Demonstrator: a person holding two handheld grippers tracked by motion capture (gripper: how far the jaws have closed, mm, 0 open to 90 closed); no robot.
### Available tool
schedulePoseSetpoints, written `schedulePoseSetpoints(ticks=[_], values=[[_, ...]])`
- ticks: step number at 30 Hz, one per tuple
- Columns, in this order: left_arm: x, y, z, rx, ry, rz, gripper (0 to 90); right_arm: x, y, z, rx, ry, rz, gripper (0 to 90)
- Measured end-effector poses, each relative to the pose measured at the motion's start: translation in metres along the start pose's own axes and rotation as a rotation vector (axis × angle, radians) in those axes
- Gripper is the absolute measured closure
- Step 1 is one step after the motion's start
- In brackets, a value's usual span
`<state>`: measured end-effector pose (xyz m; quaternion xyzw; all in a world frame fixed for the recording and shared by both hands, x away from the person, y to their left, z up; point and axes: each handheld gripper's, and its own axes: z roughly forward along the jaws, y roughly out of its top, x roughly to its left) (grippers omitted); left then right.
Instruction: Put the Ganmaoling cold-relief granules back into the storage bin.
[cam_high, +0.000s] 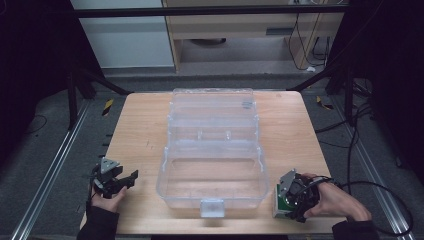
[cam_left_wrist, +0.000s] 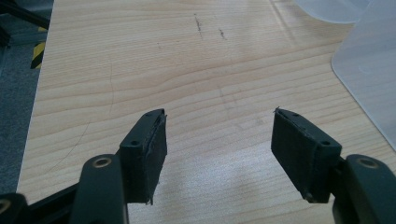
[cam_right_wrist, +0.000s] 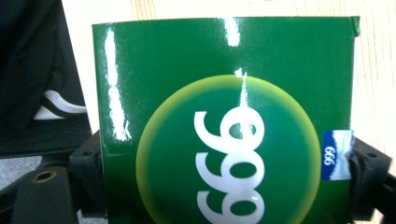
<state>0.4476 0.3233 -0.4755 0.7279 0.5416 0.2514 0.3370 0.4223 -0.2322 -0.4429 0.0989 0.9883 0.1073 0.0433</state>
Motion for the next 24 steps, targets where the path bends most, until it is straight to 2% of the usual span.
schedulePoseSetpoints(ticks=[5, 8, 9, 18, 24], values=[[0.000, 0.000, 0.000, 0.000, 0.000, 0.000, 35.3, 0.001, 0.000, -0.002, -0.010, -0.003, 0.014, 16.0], [0.000, 0.000, 0.000, 0.000, 0.000, 0.000, 35.4, 0.000, 0.000, -0.007, -0.035, -0.001, 0.031, 16.1], [0.000, 0.000, 0.000, -0.001, 0.000, -0.001, 35.4, 0.001, 0.000, -0.010, -0.038, -0.004, 0.046, 16.1], [0.000, 0.000, 0.000, 0.000, -0.001, 0.000, 35.4, 0.001, 0.003, -0.040, -0.088, -0.054, 0.065, 16.2], [0.000, 0.000, 0.000, 0.001, -0.002, 0.000, 35.5, -0.001, 0.004, -0.060, -0.109, -0.071, 0.097, 16.2]])
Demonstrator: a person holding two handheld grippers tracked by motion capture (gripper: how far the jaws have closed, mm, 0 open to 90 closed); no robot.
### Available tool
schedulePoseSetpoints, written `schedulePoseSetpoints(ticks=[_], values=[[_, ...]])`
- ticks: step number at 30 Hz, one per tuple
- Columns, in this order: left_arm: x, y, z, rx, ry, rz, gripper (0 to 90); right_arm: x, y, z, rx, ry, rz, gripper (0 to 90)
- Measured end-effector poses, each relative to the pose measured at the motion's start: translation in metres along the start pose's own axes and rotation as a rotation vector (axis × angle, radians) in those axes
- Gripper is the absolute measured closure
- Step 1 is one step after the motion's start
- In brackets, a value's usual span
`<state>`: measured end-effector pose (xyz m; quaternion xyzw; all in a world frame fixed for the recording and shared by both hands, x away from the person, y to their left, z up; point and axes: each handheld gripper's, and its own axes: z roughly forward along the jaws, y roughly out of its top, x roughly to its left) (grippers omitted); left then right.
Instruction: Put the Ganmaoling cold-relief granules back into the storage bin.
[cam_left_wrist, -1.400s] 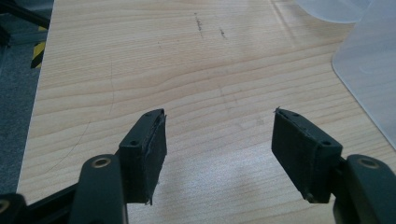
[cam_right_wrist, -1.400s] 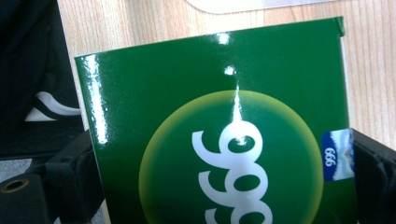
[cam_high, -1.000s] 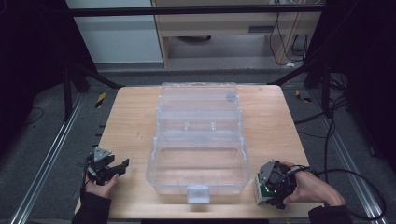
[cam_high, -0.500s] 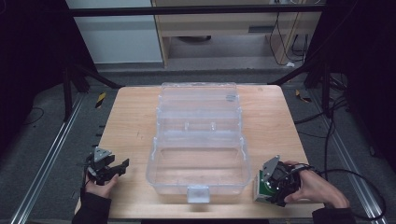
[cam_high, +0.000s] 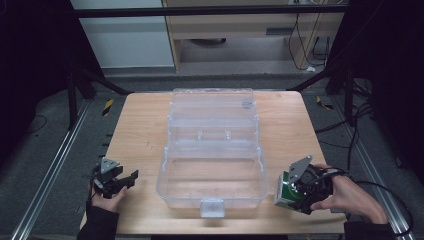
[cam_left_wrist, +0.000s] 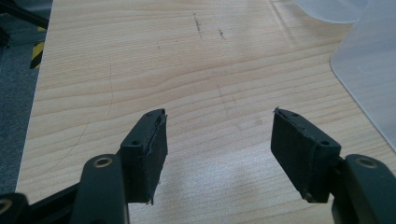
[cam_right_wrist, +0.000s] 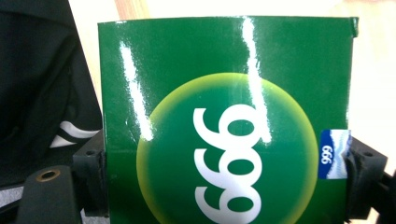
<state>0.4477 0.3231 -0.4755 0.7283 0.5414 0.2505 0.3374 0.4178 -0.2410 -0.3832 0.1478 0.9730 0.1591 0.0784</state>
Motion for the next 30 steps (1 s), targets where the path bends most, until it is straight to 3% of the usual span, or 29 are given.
schedulePoseSetpoints(ticks=[12, 21, 30], values=[[0.000, 0.000, 0.000, -0.001, 0.000, 0.000, 35.5, -0.005, 0.015, -0.033, -0.044, -0.045, 0.009, 16.3], [0.000, 0.000, 0.000, 0.000, 0.000, -0.001, 35.5, -0.007, 0.040, -0.055, -0.072, -0.081, -0.033, 16.3], [0.000, 0.000, 0.000, -0.001, -0.001, -0.001, 35.6, -0.007, 0.072, -0.061, -0.101, -0.081, -0.085, 16.3]])
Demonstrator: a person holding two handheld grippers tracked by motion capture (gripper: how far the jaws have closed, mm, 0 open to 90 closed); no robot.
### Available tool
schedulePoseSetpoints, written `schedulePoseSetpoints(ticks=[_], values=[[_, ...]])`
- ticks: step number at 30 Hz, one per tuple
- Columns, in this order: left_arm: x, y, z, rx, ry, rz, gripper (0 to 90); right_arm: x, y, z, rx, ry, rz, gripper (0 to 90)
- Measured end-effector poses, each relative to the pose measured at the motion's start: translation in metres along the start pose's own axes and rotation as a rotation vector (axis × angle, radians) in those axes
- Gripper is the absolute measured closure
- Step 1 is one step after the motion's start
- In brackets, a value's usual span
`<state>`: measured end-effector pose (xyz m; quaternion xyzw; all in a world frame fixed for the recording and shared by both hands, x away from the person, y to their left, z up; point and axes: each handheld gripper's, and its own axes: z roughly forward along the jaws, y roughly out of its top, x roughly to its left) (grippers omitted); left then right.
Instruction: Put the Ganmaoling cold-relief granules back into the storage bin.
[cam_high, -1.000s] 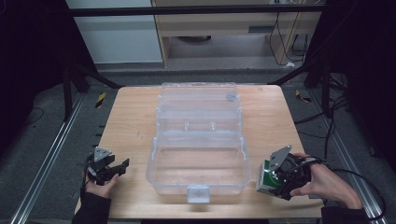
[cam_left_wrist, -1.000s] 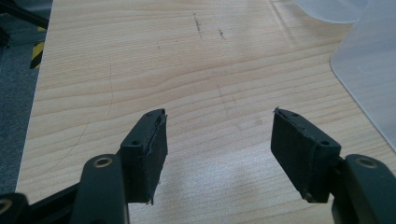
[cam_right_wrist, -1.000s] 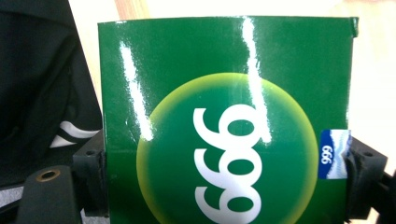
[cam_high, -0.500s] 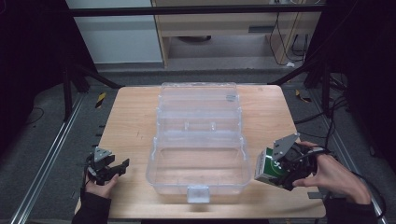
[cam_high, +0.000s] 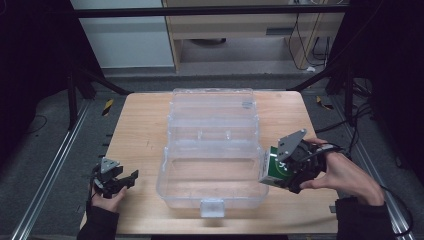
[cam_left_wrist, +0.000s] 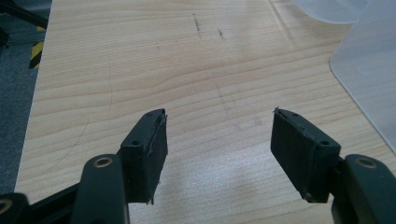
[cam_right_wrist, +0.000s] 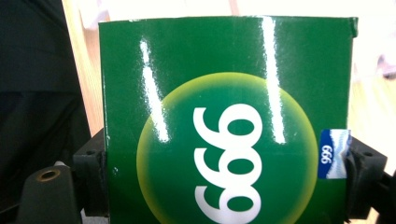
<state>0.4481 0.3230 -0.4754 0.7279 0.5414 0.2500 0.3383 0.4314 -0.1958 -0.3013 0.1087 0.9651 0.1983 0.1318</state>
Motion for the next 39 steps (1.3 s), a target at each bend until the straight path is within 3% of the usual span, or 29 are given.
schedulePoseSetpoints(ticks=[7, 16, 25, 39], values=[[0.000, 0.000, 0.000, -0.001, -0.001, -0.001, 35.6, 0.000, 0.025, 0.009, -0.016, 0.023, -0.027, 16.3], [0.001, 0.000, -0.001, -0.005, -0.002, -0.002, 35.7, -0.005, 0.045, 0.027, -0.027, 0.033, -0.029, 16.2], [0.001, 0.000, -0.001, -0.008, -0.001, -0.003, 35.7, -0.004, 0.057, 0.048, -0.027, 0.051, -0.045, 16.2], [0.002, 0.000, -0.002, -0.007, 0.001, 0.001, 35.7, 0.004, 0.063, 0.075, 0.027, 0.088, -0.085, 16.2]])
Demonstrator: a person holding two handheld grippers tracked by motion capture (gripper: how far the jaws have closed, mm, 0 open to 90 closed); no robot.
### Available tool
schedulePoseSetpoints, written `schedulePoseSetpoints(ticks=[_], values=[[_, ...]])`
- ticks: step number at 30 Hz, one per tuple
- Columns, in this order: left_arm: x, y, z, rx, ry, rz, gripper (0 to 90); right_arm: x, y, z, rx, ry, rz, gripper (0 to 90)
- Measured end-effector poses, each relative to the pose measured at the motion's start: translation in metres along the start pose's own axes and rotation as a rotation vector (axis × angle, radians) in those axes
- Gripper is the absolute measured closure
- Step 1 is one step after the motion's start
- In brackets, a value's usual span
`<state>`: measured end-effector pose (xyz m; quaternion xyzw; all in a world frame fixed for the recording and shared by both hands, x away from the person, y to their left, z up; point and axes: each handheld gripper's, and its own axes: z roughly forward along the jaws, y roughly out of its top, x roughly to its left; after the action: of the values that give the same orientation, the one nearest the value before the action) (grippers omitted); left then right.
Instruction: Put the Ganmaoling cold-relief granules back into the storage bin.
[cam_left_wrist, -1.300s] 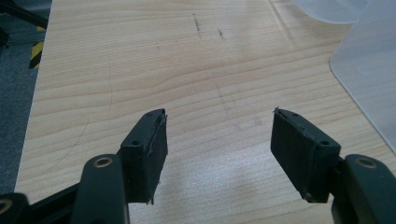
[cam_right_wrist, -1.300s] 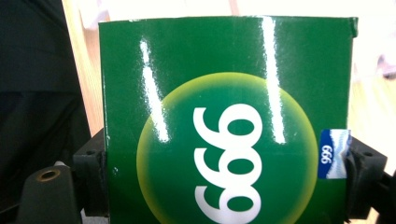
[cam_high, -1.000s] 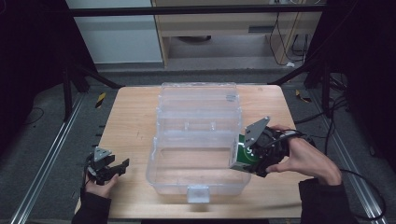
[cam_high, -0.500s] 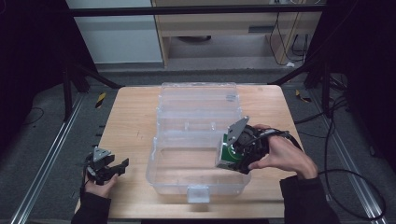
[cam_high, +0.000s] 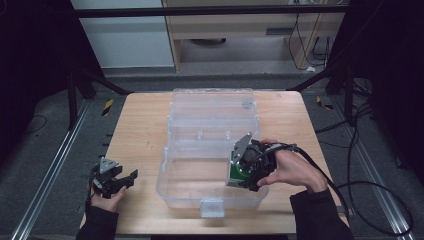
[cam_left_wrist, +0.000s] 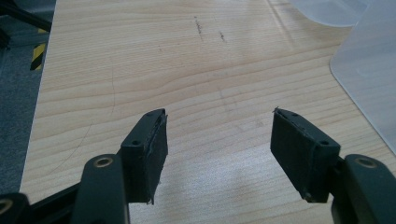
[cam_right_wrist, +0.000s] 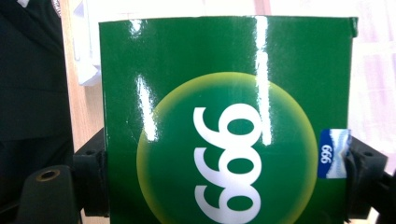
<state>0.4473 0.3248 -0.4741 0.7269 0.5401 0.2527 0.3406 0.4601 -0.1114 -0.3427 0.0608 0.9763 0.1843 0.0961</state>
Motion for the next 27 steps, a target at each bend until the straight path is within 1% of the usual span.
schedulePoseSetpoints(ticks=[4, 6, 9, 10, 15, 19, 23, 25, 27], values=[[0.000, 0.000, 0.000, 0.002, 0.000, 0.000, 35.7, -0.001, -0.005, 0.005, 0.021, 0.000, 0.014, 16.2], [0.000, 0.000, 0.001, 0.002, 0.001, 0.001, 35.8, -0.001, -0.008, 0.009, 0.028, 0.001, 0.008, 16.2], [0.000, 0.000, 0.000, 0.001, 0.002, 0.001, 35.8, 0.000, -0.010, 0.013, 0.031, 0.015, 0.014, 16.2], [0.000, 0.000, 0.000, 0.002, 0.001, 0.000, 35.7, 0.001, -0.010, 0.015, 0.038, 0.019, 0.024, 16.2], [0.000, 0.000, 0.000, 0.002, 0.001, 0.000, 35.8, 0.001, -0.013, 0.021, 0.069, 0.018, 0.010, 16.1], [0.000, 0.000, 0.000, 0.001, 0.001, 0.000, 35.8, 0.002, -0.012, 0.025, 0.071, 0.026, 0.004, 16.1], [0.000, 0.000, 0.000, 0.000, 0.000, -0.001, 35.8, 0.002, -0.012, 0.030, 0.086, 0.030, -0.004, 16.0], [0.000, 0.000, 0.000, 0.000, 0.000, -0.001, 35.8, 0.001, -0.015, 0.034, 0.078, 0.043, 0.010, 16.0], [0.000, 0.000, 0.000, 0.002, 0.001, 0.000, 35.8, 0.001, -0.018, 0.038, 0.084, 0.044, 0.014, 15.9]])
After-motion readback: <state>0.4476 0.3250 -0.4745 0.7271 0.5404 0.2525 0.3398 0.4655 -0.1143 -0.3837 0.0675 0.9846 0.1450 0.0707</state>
